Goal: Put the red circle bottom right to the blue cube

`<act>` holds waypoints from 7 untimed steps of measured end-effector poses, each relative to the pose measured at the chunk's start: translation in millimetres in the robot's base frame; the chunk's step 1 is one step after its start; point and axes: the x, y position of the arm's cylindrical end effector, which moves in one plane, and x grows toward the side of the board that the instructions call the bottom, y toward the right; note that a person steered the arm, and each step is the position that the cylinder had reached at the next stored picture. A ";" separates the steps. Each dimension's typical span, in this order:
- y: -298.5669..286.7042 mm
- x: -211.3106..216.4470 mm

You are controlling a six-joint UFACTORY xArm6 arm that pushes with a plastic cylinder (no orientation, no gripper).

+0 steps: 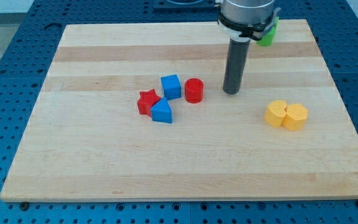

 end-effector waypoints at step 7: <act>-47.7 0.0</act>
